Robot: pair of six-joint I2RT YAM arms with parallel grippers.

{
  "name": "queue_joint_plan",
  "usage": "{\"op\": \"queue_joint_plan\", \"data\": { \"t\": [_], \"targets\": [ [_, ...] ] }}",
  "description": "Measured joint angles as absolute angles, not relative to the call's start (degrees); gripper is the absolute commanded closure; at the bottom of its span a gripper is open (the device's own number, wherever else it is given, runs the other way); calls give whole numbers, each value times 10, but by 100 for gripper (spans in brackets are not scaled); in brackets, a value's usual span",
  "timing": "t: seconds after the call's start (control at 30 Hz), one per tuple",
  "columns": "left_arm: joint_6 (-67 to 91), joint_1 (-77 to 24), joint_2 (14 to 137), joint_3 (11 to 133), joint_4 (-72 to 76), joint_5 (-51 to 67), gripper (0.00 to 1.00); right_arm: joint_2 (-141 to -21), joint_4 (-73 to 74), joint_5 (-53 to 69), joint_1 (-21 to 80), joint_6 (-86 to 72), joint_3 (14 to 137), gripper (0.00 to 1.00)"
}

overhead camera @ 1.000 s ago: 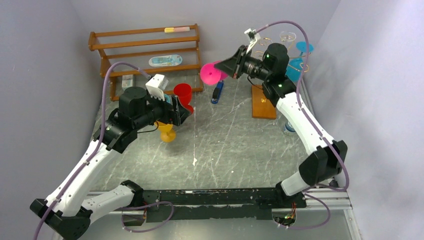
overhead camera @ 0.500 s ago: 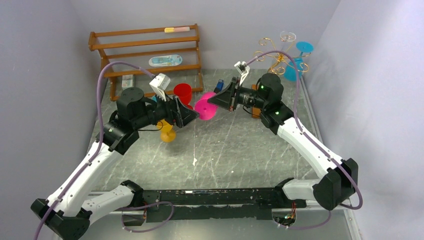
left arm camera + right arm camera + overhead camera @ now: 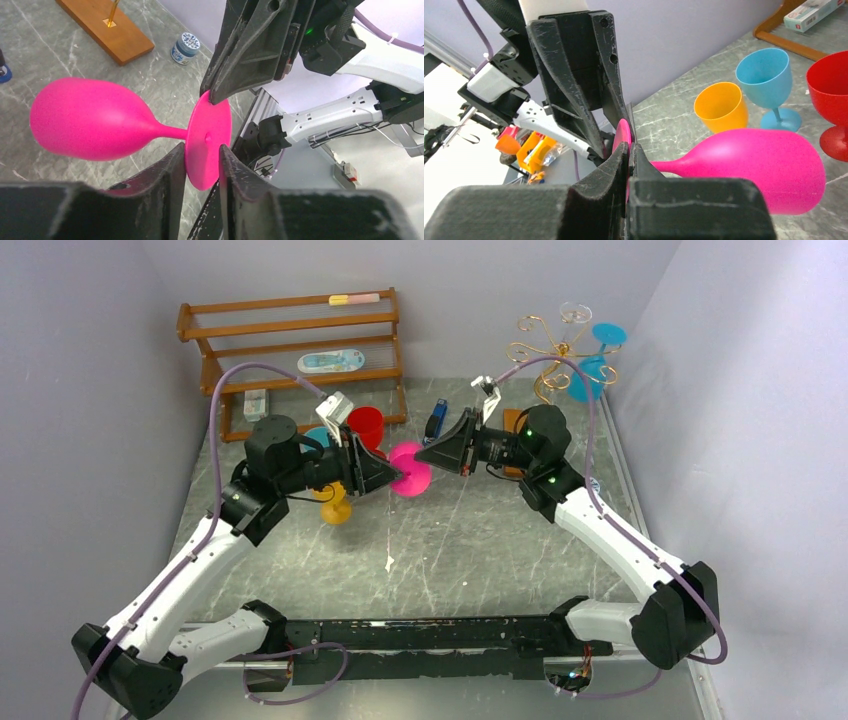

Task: Take the wine glass off the wine glass rack
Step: Place the wine glass at the center of the board.

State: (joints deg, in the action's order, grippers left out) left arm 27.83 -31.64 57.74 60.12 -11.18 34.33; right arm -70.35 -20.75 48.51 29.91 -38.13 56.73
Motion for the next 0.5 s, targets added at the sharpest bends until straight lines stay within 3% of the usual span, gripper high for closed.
{"op": "queue_joint_plan", "data": {
  "t": [0.23,0.43,0.5],
  "targets": [
    [282,-316,585,595,-103,361,94,-700,-259,496,300,-413,542,100],
    [286,-315,587,593,-102,370,95,-698,-274,494,299,-424,528,99],
    [286,-315,587,593,-101,373,95,-693,-277,491,299,-425,523,89]
  ]
}}
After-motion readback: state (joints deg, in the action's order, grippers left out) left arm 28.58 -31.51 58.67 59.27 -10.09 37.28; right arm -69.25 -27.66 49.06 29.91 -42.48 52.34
